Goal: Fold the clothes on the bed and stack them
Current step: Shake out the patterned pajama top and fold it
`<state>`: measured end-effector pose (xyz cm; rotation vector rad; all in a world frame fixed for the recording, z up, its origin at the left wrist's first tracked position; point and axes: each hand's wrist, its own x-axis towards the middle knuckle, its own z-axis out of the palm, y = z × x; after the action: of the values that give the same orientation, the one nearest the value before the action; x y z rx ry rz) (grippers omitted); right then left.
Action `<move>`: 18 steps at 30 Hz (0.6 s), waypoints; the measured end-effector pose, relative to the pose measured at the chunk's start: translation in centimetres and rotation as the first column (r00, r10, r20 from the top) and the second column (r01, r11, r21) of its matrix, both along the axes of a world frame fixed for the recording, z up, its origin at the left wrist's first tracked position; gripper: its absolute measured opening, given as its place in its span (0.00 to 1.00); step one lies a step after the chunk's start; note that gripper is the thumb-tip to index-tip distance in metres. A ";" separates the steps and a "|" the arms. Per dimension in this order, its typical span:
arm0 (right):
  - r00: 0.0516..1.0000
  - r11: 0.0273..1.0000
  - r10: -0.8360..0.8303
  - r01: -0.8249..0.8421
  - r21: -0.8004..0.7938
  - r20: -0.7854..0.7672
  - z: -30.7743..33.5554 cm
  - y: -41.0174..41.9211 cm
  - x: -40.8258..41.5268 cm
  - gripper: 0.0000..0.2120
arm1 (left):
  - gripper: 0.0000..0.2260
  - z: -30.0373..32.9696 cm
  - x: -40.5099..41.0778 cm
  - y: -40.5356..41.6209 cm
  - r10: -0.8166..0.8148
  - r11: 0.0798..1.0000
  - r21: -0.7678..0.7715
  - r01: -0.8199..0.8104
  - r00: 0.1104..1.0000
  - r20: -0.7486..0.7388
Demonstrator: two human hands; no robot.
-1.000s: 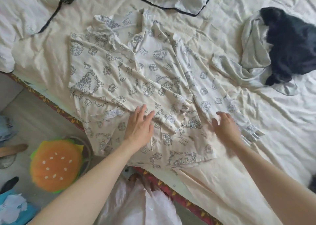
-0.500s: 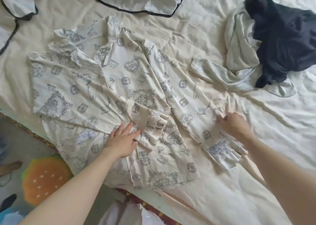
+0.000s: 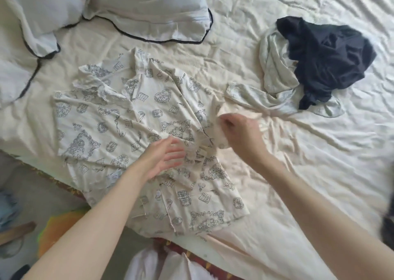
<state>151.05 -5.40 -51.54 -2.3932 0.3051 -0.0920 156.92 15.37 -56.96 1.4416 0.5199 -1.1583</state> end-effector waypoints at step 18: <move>0.756 0.795 -0.173 0.486 0.364 -0.632 -5.1 12.4 -2.6 0.12 | 0.08 -0.8 2.3 14.2 -0.031 0.999 -0.031 0.037 0.984 0.178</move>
<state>148.41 7.02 -56.60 -1.7453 0.9369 0.5025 159.26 29.59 -57.76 1.5122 0.3507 -1.0485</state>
